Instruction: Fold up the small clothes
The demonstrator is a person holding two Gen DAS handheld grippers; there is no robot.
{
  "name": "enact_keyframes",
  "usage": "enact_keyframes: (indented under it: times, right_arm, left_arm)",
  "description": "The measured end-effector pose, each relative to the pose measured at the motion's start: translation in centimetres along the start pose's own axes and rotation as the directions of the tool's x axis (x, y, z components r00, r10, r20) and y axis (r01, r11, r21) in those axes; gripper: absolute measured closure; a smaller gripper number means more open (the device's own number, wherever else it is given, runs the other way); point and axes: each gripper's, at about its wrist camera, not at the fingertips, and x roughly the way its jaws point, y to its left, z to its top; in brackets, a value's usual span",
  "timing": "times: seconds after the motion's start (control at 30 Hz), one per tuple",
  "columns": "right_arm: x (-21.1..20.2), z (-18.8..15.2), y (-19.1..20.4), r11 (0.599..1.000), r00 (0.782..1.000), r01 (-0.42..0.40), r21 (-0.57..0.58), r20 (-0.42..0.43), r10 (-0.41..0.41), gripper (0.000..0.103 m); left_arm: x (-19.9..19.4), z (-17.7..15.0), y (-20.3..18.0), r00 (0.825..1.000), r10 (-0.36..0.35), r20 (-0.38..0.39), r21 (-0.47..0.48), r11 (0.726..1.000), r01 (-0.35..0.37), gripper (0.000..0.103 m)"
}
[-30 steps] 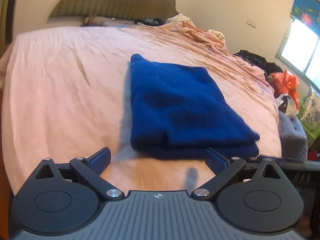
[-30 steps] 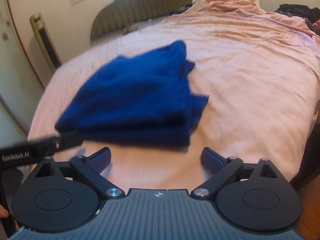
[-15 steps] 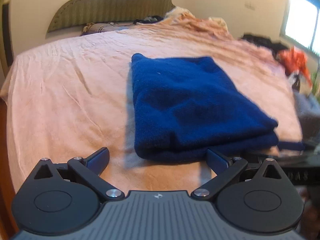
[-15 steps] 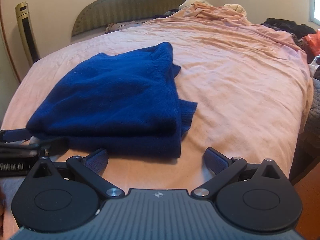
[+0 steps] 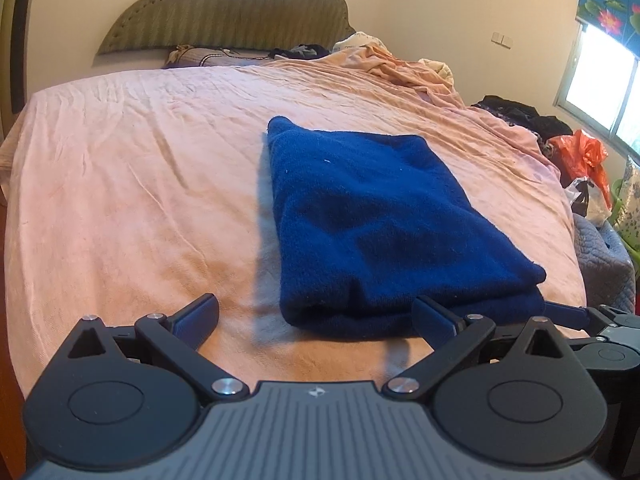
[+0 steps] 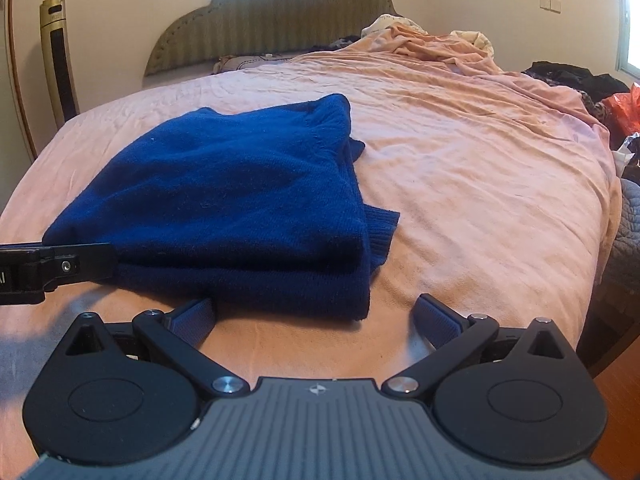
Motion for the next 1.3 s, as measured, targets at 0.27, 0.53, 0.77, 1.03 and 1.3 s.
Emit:
enact_keyframes:
  times: [0.27, 0.53, 0.77, 1.03, 1.3]
  right_arm:
    - [0.0, 0.1, 0.1, 1.0, 1.0, 0.002, 0.0, 0.004, -0.002, 0.001]
    - [-0.1, -0.1, 0.2, 1.0, 1.0, 0.004, 0.0, 0.006, -0.004, 0.001]
    - [-0.1, 0.8, 0.2, 1.0, 0.997, 0.007, 0.012, -0.071, -0.006, 0.001]
    - [-0.1, 1.7, -0.1, 1.0, 0.985, -0.005, 0.01, -0.17, 0.007, 0.001]
    - [-2.1, -0.2, 0.7, 1.0, 0.991, -0.011, 0.017, -0.135, 0.013, 0.0]
  left_arm:
    - [0.0, 0.0, 0.0, 1.0, 0.005, 0.0, 0.007, 1.0, -0.005, 0.0]
    - [-0.1, 0.0, 0.1, 1.0, -0.005, 0.006, -0.007, 1.0, 0.005, 0.0]
    - [-0.2, 0.0, 0.5, 1.0, -0.014, 0.01, -0.017, 1.0, 0.014, 0.0]
    - [-1.0, -0.4, 0.5, 0.999, 0.053, 0.003, -0.022, 0.998, -0.053, 0.0]
    - [-1.3, -1.4, -1.6, 0.98, 0.196, -0.037, 0.102, 0.976, -0.192, 0.0]
